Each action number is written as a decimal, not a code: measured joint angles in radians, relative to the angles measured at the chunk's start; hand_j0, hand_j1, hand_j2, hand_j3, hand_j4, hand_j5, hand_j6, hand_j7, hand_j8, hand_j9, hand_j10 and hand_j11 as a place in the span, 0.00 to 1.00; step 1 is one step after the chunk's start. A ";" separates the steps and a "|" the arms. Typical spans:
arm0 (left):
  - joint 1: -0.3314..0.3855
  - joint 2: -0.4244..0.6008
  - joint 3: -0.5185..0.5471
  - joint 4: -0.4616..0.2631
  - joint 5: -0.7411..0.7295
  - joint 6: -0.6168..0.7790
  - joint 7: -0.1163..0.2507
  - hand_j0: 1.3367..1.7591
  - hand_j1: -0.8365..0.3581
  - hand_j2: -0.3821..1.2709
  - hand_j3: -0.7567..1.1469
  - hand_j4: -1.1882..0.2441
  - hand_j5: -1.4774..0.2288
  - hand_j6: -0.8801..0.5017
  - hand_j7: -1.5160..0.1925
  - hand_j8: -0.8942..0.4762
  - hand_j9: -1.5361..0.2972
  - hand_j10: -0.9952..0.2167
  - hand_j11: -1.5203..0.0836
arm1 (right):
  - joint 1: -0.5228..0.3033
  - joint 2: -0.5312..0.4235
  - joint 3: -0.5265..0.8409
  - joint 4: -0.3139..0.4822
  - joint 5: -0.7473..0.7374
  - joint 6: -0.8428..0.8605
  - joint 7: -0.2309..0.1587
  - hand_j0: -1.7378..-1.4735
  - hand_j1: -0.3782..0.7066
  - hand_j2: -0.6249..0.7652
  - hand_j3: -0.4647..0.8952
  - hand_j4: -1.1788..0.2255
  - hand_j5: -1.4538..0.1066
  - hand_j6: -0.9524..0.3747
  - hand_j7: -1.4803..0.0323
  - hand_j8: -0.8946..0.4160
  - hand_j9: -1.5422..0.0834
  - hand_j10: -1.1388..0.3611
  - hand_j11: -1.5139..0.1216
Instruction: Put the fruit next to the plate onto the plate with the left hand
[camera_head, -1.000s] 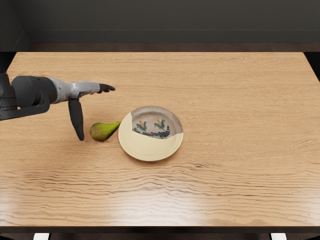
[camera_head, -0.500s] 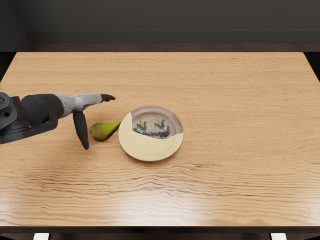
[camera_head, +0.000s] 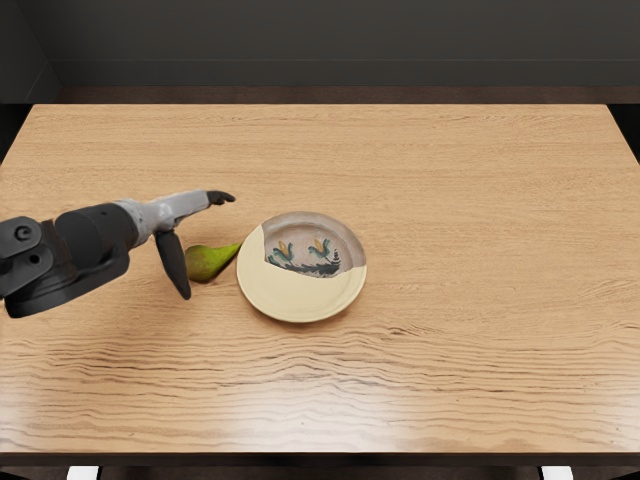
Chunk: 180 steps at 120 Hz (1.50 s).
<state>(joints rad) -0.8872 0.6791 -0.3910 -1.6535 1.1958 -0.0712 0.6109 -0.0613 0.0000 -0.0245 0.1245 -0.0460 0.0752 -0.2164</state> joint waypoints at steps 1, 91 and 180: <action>0.000 0.000 0.002 0.000 0.004 0.004 0.000 0.76 0.91 0.24 0.40 0.77 0.80 0.57 0.82 0.59 0.78 0.75 0.88 | 0.000 0.000 0.000 0.000 0.000 0.000 0.000 0.30 0.03 0.45 0.34 0.84 0.93 0.72 0.98 0.68 0.95 0.76 0.93; 0.009 -0.049 0.069 0.035 0.059 0.076 0.000 0.76 0.90 0.24 0.40 0.76 0.79 0.56 0.81 0.58 0.77 0.74 0.87 | -0.001 0.000 -0.001 0.000 0.000 0.000 0.000 0.30 0.03 0.45 0.34 0.84 0.93 0.72 0.98 0.68 0.95 0.76 0.93; 0.010 -0.055 0.094 0.040 0.071 0.083 0.000 0.76 0.71 0.27 0.40 0.63 0.65 0.43 0.67 0.44 0.64 0.58 0.72 | -0.002 0.000 0.000 0.000 0.000 0.000 0.000 0.30 0.03 0.45 0.34 0.84 0.93 0.72 0.98 0.68 0.95 0.76 0.93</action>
<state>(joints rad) -0.8774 0.6239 -0.2965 -1.6131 1.2673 0.0119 0.6109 -0.0629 0.0000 -0.0245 0.1246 -0.0460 0.0752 -0.2164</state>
